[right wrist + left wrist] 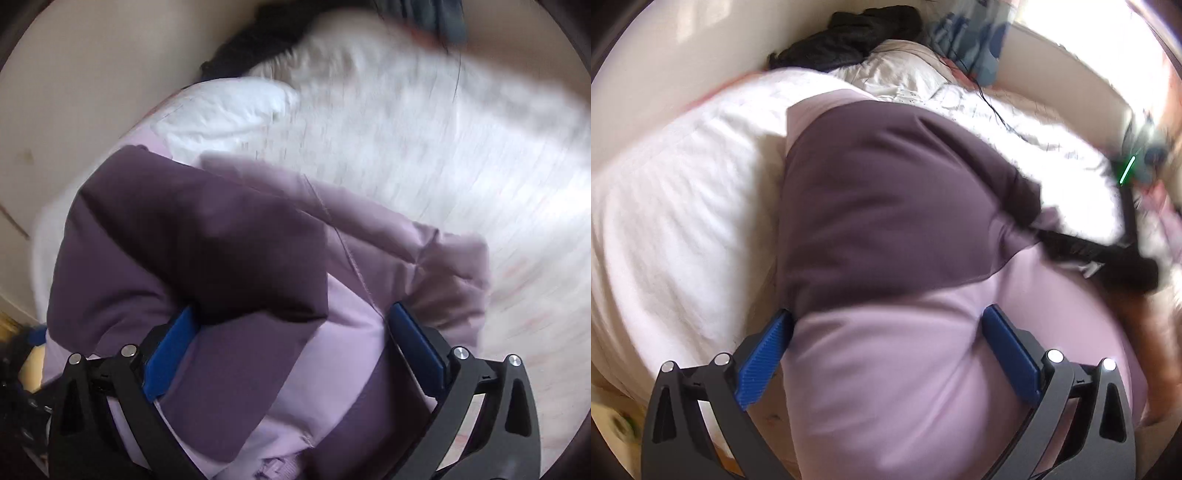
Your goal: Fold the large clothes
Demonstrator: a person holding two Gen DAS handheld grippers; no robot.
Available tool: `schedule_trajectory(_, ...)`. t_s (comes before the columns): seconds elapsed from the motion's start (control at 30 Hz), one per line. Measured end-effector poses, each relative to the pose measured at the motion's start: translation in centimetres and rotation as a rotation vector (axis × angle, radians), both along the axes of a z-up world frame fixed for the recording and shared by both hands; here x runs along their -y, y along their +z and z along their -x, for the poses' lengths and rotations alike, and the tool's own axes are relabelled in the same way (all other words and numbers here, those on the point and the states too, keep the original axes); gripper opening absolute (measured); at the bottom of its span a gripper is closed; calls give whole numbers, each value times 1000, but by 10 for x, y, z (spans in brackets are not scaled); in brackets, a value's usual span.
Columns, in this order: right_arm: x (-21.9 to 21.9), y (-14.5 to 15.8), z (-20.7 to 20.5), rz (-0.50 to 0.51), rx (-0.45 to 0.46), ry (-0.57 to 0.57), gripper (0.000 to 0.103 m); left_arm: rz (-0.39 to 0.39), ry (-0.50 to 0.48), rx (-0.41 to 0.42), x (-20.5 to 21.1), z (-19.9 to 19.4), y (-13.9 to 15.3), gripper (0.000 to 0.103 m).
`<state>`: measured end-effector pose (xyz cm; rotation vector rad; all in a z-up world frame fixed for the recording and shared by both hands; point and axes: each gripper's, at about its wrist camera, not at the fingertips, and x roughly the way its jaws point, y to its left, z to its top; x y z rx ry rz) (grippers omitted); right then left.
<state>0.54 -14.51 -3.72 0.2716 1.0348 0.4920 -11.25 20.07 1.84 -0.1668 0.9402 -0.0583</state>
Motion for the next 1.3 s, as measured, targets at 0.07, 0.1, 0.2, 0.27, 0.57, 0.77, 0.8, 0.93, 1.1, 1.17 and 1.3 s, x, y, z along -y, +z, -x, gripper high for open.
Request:
schedule_trajectory(0.07,-3,9,7,66,3,13,96,-22,-4,2,4,-9,-1,98)
schedule_trajectory(0.1,-2,18,12,101,1,13,96,-34,-7,8,5,-7,-3,98)
schedule_trajectory(0.2,7,54,49,145,42,-25,96,-14,-13,39,-3,3,-5,98)
schedule_trajectory(0.27,14,89,103,121,154,-4,96,-22,-3,61,-5,12,0,98)
schedule_trajectory(0.57,7,8,173,141,24,8,97,-168,-33,138,19,64,9,98)
schedule_trajectory(0.77,6,63,233,282,192,-47,96,-218,-23,241,22,97,20,97)
schedule_trajectory(0.8,5,62,236,295,191,-59,96,-218,-26,261,22,99,22,97)
schedule_trajectory(0.93,8,45,244,315,104,-72,96,-192,-42,325,24,113,31,97)
schedule_trajectory(1.1,-13,38,241,410,90,-76,96,-114,-25,325,19,114,34,97)
schedule_trajectory(1.17,-20,28,235,430,69,-66,96,-126,-16,321,19,117,32,97)
schedule_trajectory(1.3,-14,38,231,388,18,-59,96,-185,-8,321,16,123,28,97)
